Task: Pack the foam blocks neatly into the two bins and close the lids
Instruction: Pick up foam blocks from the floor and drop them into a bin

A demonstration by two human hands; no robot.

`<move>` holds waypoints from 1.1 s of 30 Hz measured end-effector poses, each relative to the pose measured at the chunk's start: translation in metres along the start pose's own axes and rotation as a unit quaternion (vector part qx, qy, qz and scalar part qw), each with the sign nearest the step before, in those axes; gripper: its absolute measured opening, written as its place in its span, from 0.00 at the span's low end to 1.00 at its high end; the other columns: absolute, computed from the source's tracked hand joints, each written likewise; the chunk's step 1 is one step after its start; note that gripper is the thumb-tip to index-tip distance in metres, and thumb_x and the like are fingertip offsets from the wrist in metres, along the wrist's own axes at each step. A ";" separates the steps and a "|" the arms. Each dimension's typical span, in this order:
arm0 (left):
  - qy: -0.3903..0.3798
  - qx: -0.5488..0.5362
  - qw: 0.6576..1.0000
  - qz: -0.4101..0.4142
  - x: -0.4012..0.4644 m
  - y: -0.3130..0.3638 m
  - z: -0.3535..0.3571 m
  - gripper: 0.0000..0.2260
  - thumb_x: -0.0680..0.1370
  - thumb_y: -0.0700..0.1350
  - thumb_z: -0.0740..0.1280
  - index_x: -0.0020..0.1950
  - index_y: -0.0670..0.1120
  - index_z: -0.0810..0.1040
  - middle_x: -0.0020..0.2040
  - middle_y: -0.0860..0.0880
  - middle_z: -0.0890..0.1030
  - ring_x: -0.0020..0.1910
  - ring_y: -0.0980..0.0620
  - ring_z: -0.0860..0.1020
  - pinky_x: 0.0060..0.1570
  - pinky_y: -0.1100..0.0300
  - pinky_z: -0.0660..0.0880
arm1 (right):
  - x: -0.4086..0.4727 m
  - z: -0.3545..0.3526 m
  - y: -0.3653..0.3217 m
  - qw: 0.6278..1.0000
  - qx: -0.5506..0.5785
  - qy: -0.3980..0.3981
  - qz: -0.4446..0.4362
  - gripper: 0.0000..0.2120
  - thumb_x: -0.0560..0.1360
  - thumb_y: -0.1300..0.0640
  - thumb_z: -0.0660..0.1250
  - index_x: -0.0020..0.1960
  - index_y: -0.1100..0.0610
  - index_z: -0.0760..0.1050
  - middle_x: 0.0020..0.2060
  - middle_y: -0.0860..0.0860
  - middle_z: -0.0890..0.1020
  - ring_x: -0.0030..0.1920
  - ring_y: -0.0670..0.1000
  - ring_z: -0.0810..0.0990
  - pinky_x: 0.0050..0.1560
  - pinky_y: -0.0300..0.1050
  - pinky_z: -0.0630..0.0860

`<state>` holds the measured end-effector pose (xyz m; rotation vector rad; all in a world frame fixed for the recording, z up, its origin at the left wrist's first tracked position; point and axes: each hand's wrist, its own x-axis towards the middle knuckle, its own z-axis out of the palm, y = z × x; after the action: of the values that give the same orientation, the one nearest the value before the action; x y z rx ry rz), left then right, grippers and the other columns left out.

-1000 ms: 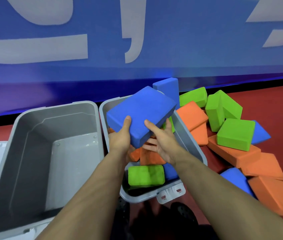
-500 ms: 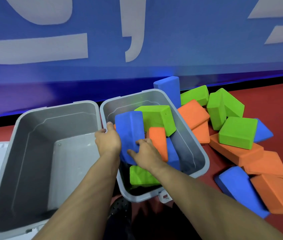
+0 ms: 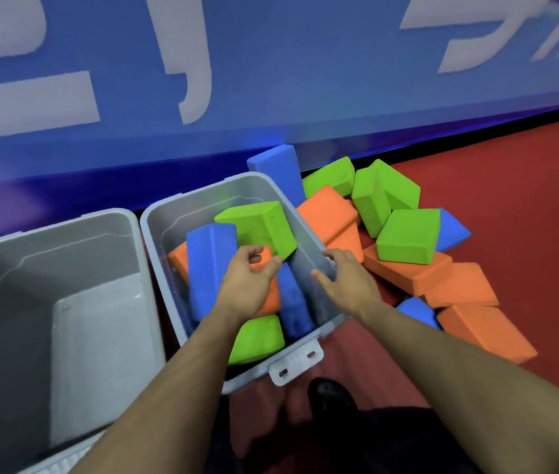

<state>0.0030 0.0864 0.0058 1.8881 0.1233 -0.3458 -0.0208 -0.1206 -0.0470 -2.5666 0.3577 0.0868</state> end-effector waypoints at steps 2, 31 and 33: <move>-0.016 0.003 1.000 0.009 -0.003 0.006 0.023 0.24 0.76 0.56 0.73 0.67 0.46 0.74 0.63 0.47 0.78 0.51 0.52 0.79 0.63 0.52 0.75 | -0.006 -0.017 0.034 0.999 -0.018 -0.011 0.031 0.27 0.77 0.42 0.69 0.71 0.51 0.70 0.65 0.53 0.75 0.66 0.55 0.76 0.66 0.52 0.72; -0.177 0.011 0.984 -0.032 -0.003 -0.020 0.254 0.20 0.78 0.56 0.71 0.68 0.53 0.74 0.61 0.54 0.78 0.62 0.53 0.78 0.66 0.47 0.76 | -0.064 -0.023 0.357 0.544 0.535 0.144 0.630 0.42 0.68 0.33 0.75 0.73 0.55 0.69 0.68 0.56 0.72 0.67 0.62 0.75 0.55 0.57 0.81; -0.179 0.016 0.983 -0.033 -0.002 -0.024 0.253 0.21 0.78 0.58 0.71 0.68 0.53 0.74 0.61 0.55 0.78 0.62 0.53 0.78 0.66 0.47 0.76 | -0.059 -0.006 0.382 0.545 0.539 0.157 0.623 0.31 0.74 0.39 0.73 0.73 0.48 0.70 0.71 0.53 0.69 0.68 0.61 0.73 0.52 0.55 0.82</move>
<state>-0.0495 -0.1428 -0.0916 1.8250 -0.0628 -0.7309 -0.1813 -0.4219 -0.2277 -0.6800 1.6690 -0.0798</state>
